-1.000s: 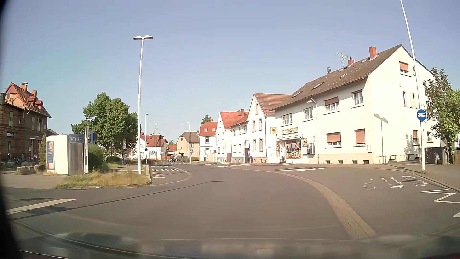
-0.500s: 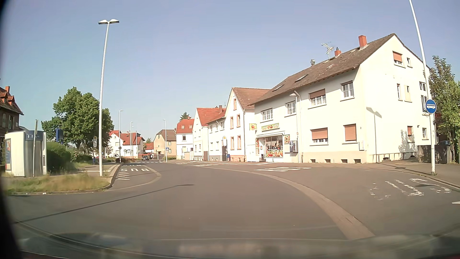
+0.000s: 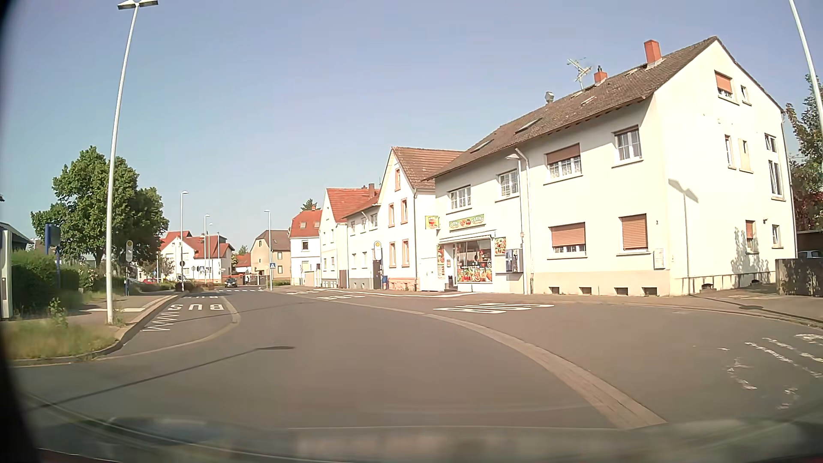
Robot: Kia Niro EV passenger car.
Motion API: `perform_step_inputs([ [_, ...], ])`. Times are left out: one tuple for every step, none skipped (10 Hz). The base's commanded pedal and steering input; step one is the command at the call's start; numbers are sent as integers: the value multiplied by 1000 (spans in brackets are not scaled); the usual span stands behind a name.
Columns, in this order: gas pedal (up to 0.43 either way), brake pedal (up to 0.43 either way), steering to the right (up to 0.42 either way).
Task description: Follow the waypoints while adhering to traffic rules and regulations
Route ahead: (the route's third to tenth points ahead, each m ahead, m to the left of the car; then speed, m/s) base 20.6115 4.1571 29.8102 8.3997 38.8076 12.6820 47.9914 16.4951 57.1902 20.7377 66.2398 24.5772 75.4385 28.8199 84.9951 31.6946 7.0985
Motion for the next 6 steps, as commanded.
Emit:
perform_step_inputs([
  [398, 24, -29],
  [398, 24, -41],
  [398, 24, -48],
  [390, 24, -52],
  [390, 24, -59],
  [390, 24, -69],
])
